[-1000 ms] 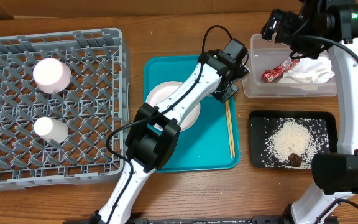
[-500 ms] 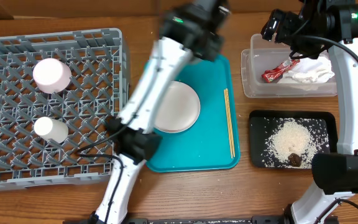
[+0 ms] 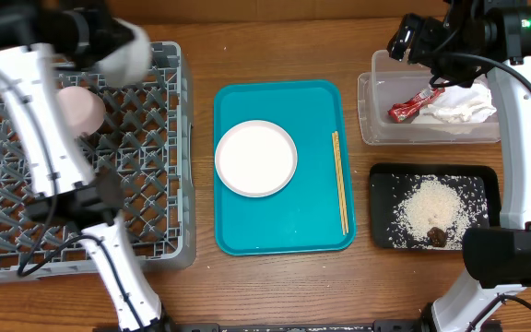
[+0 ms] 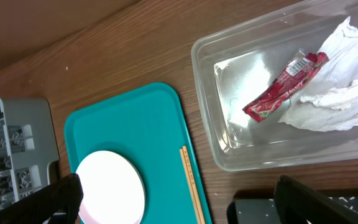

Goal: Sort waste into correct bins and load items into the dishwasher
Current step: 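Lift the grey bowl and carry it over the dish rack, then lower the grey bowl into the rack and open the left gripper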

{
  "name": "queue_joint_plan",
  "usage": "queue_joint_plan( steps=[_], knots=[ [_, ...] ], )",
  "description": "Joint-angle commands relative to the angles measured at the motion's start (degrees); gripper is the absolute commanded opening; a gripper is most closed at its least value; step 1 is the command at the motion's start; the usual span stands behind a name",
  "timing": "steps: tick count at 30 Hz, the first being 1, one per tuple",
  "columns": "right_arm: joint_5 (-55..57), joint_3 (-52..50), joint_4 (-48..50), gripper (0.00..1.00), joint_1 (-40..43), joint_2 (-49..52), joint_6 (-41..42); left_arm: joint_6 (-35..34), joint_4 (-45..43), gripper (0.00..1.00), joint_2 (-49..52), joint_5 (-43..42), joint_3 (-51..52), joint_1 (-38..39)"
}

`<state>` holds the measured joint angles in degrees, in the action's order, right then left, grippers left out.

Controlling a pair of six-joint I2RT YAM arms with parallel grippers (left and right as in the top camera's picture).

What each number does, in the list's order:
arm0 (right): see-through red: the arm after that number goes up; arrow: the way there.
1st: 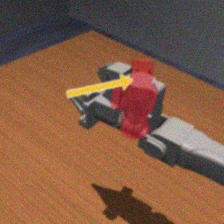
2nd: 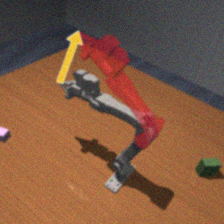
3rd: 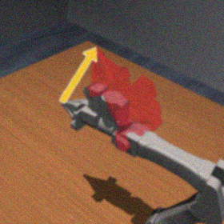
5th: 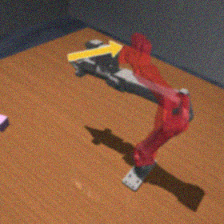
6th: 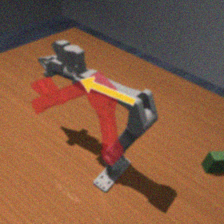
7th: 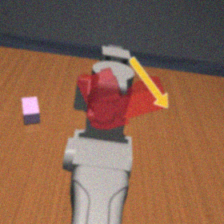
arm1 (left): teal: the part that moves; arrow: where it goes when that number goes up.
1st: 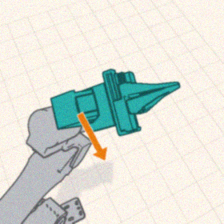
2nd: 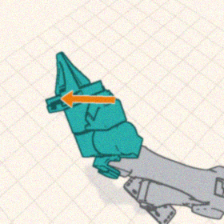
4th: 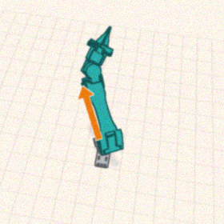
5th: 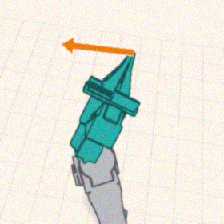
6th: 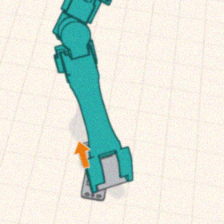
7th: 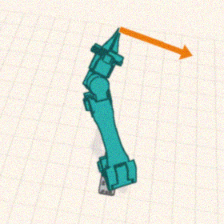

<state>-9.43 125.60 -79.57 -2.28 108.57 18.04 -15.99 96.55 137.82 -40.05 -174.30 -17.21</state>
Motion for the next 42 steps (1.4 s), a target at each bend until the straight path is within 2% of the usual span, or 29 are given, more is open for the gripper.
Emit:
queue_joint_plan(
  steps=[1,4,6,11,14,16,18,22,25,27,29,31,35,38,42],
  knots=[
    [0.4,0.4,0.2,1.00,0.2,-1.1,0.4,3.4,0.3,0.04,-4.4,-10.2,-1.2,-4.9],
    [0.4,0.4,0.2,1.00,0.2,-1.1,0.4,4.6,0.3,0.04,-7.7,-10.1,0.9,-8.2],
    [0.4,0.4,0.2,1.00,0.2,-1.1,0.4,6.2,0.3,0.04,-11.6,-7.3,6.0,-9.9],
    [0.4,0.4,0.2,1.00,0.2,-1.1,0.4,6.8,0.3,0.04,-22.5,10.1,26.7,-12.7],
    [0.4,0.4,0.2,1.00,0.2,-1.1,0.4,8.8,0.3,0.04,-25.5,11.9,36.6,-18.4],
    [0.4,0.4,0.2,1.00,0.2,-1.1,0.4,10.1,-1.4,0.04,-25.3,7.5,40.4,-23.6],
    [0.4,0.4,0.2,1.00,0.2,-1.1,0.3,16.0,-4.5,0.04,-25.3,-3.9,44.7,-29.2],
    [0.4,0.4,0.2,1.00,0.2,-1.1,0.4,23.4,-8.6,0.04,-25.3,-21.6,53.7,-36.4],
    [0.4,0.4,0.2,1.00,0.2,-1.1,0.4,26.9,-12.7,0.04,-25.2,-33.5,61.6,-39.3],
    [0.4,0.4,0.2,1.00,0.2,-1.1,0.4,28.5,-18.5,0.04,-24.9,-44.8,69.4,-40.2],
    [0.4,0.4,0.2,1.00,0.2,-1.1,0.4,28.4,-24.0,0.04,-24.8,-49.8,73.8,-40.3],
    [0.4,0.4,0.2,1.00,0.2,-1.1,0.4,24.9,-34.9,0.04,-24.7,-50.5,79.7,-40.3],
    [0.4,0.4,0.2,1.00,0.2,-1.1,0.4,20.2,-44.2,0.04,-24.7,-50.4,83.2,-41.6],
    [0.4,0.4,0.2,1.00,0.2,-1.1,0.4,17.2,-45.2,0.04,-24.7,-46.1,83.2,-44.0],
    [0.4,0.4,0.2,1.00,0.2,-1.1,0.4,17.3,-46.0,0.04,-24.7,-42.4,85.3,-44.6]
  ],
)
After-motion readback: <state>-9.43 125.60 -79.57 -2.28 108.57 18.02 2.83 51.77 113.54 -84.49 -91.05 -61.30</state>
